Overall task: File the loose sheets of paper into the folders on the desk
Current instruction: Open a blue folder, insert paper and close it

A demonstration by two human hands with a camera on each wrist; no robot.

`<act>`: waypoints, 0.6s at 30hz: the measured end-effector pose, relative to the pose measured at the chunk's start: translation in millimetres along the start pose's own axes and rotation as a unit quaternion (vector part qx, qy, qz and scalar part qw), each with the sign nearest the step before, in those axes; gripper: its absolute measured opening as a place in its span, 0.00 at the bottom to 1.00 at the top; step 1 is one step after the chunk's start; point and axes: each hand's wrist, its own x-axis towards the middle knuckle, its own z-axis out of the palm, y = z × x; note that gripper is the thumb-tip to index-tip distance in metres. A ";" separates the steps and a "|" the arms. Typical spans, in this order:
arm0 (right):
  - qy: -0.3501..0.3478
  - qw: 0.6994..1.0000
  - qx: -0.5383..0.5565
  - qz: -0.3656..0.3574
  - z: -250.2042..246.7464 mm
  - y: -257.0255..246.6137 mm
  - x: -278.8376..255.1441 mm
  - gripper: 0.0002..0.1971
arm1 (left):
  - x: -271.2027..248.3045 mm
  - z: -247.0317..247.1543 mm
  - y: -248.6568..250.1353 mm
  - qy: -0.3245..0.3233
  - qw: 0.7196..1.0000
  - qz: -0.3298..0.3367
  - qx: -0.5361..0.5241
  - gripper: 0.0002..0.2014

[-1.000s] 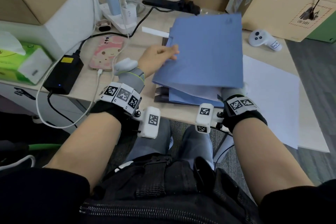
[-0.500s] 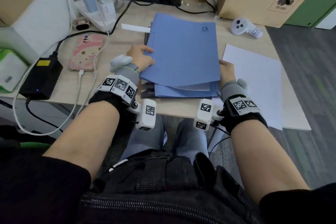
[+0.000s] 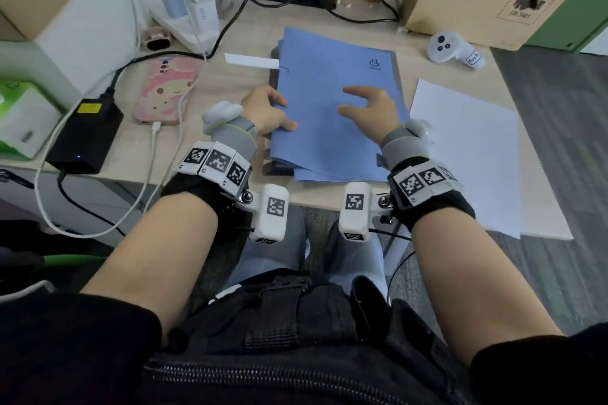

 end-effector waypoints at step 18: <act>-0.117 0.985 -0.123 -0.011 42.9 -5.2 44.8 0.33 | 50.8 -44.9 5.0 0.226 0.922 0.124 0.290 0.18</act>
